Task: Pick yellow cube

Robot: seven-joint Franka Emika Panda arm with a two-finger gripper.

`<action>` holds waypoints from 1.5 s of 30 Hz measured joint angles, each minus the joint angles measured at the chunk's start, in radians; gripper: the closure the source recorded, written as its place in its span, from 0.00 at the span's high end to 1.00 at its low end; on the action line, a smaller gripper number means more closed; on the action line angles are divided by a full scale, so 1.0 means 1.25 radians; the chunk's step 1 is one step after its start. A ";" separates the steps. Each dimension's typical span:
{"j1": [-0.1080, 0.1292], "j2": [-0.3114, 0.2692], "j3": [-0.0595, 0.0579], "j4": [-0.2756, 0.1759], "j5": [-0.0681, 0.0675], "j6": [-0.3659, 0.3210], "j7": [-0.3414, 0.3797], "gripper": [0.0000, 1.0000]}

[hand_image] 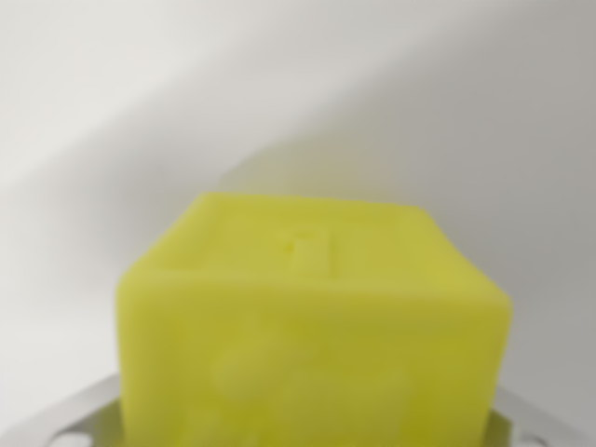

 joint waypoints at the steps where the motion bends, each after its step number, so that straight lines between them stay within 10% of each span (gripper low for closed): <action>1: 0.000 -0.007 0.000 -0.002 -0.002 -0.005 0.001 0.00; 45: -0.008 -0.301 0.002 -0.037 -0.030 -0.264 0.022 0.00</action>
